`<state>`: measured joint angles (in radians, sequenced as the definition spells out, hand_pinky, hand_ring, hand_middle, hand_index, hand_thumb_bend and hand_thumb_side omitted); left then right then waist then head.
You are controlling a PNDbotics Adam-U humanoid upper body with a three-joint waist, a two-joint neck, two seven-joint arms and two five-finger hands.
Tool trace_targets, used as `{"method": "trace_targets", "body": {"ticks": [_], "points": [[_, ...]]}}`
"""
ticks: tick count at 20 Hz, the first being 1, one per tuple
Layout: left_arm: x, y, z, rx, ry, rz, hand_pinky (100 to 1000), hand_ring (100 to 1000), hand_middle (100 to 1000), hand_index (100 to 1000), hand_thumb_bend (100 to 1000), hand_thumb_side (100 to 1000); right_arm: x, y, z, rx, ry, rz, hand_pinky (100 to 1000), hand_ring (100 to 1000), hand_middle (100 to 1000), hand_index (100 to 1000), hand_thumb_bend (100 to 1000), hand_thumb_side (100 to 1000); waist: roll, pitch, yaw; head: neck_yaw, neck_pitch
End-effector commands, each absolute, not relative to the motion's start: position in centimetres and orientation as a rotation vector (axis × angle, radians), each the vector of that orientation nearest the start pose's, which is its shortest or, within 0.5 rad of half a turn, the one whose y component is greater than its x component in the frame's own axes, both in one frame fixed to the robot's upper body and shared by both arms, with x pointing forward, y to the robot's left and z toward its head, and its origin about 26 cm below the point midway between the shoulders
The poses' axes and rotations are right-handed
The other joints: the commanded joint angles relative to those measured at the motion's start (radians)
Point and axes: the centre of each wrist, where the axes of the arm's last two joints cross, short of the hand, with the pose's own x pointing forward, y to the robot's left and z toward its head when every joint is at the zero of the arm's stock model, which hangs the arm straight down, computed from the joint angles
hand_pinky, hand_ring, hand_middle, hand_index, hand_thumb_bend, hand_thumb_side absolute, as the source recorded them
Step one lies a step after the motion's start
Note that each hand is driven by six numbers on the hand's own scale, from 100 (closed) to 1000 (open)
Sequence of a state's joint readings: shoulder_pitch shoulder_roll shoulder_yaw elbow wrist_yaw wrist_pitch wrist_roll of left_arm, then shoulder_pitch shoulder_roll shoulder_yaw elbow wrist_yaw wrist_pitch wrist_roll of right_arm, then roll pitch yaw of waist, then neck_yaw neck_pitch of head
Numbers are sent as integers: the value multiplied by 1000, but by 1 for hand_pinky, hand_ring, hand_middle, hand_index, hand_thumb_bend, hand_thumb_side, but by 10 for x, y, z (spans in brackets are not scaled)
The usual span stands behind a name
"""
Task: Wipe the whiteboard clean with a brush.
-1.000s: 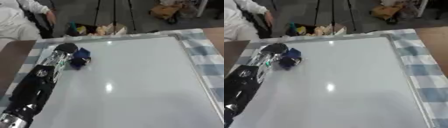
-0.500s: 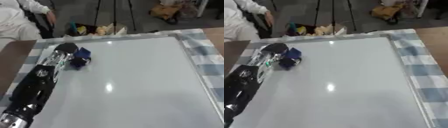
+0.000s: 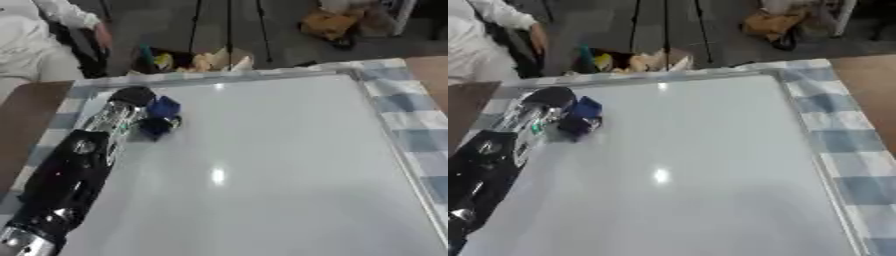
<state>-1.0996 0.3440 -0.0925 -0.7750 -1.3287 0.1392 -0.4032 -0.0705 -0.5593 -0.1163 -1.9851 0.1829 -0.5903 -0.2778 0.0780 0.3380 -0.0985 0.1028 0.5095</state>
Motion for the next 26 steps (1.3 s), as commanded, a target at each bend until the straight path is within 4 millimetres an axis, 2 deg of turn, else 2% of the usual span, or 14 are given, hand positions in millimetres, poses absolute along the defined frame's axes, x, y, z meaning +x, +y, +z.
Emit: {"method": "trace_targets", "body": {"ticks": [1, 6, 7, 11, 16, 26], "points": [[503, 247, 214, 1217, -991, -1361, 267, 479, 369, 284, 100, 438, 268, -345, 184, 764, 3323, -665, 783, 812, 695, 860, 100, 993, -8, -16, -1, -3, 3], [500, 248, 224, 1185, -1019, -1372, 228, 454, 339, 266, 100, 377, 268, -346, 183, 769, 3326, -661, 783, 811, 695, 860, 100, 992, -8, -21, -2, -5, 7], [499, 249, 226, 1178, -1025, -1372, 207, 439, 324, 257, 100, 336, 267, -346, 183, 770, 3327, -660, 783, 811, 695, 860, 100, 992, -8, -23, -2, -6, 8], [496, 252, 237, 1150, -1046, -1369, 144, 394, 285, 236, 100, 289, 267, -348, 183, 775, 3329, -652, 782, 811, 695, 859, 100, 992, -9, -28, 1, -9, 11], [492, 252, 244, 1116, -1072, -1366, 100, 361, 256, 218, 100, 277, 266, -349, 183, 777, 3332, -645, 782, 810, 695, 859, 100, 991, -13, -32, 1, -12, 11], [471, 242, 269, 1039, -1232, -1446, 100, 309, 211, 198, 100, 270, 264, -350, 181, 791, 3332, -633, 782, 810, 695, 857, 100, 989, -20, -34, 7, -21, 13]]}}
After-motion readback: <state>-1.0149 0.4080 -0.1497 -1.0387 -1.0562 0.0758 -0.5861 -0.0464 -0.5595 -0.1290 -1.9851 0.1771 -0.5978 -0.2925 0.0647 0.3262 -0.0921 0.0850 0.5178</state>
